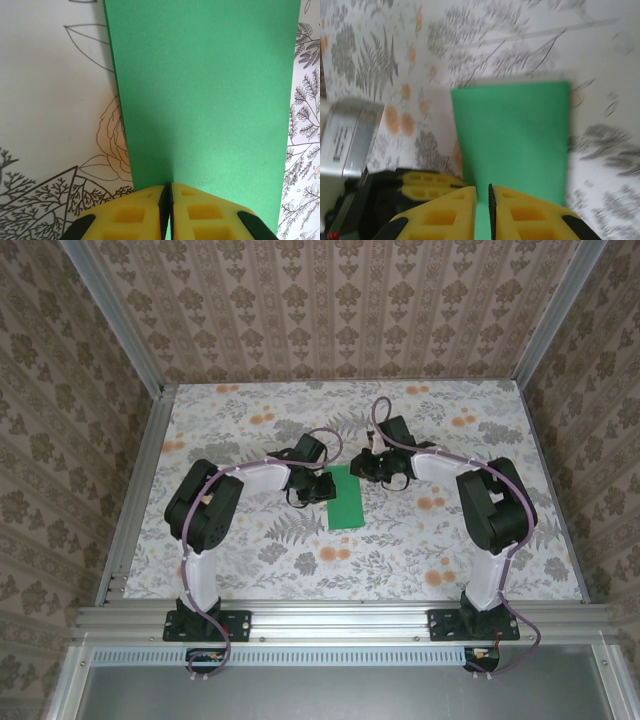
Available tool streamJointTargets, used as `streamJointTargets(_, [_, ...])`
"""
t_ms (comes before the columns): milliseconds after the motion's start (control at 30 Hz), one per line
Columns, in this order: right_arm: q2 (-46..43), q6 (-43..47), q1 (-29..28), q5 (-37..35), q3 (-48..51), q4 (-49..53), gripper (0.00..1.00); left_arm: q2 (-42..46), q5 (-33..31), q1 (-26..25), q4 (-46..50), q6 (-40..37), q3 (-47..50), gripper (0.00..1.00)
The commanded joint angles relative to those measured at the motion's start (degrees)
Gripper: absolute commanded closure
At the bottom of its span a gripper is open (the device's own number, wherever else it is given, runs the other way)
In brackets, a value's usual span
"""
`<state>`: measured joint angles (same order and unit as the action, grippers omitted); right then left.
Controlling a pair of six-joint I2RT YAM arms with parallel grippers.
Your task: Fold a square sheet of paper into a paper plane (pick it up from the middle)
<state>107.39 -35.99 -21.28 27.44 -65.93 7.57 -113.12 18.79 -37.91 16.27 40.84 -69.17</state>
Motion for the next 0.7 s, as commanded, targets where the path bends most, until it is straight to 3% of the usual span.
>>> streamJointTargets(0, [-0.6,1.6,-1.0,2.5,2.3,2.9,0.83,-5.2,-4.6,-0.9,9.4,-1.5,2.7,0.86])
streamJointTargets(200, [0.9,3.1,-2.2,3.5,4.5,5.4,0.83,-5.0,-5.0,-0.9,9.8,-1.4,2.6,0.86])
streamJointTargets(533, [0.3,6.8,-1.3,-1.0,8.4,11.5,0.83,-5.3,-5.8,-0.8,10.0,-1.1,3.3,0.86])
streamJointTargets(667, [-3.2,7.4,-1.9,2.0,8.8,10.9,0.83,-5.5,-5.7,-0.9,9.9,-1.0,3.3,0.86])
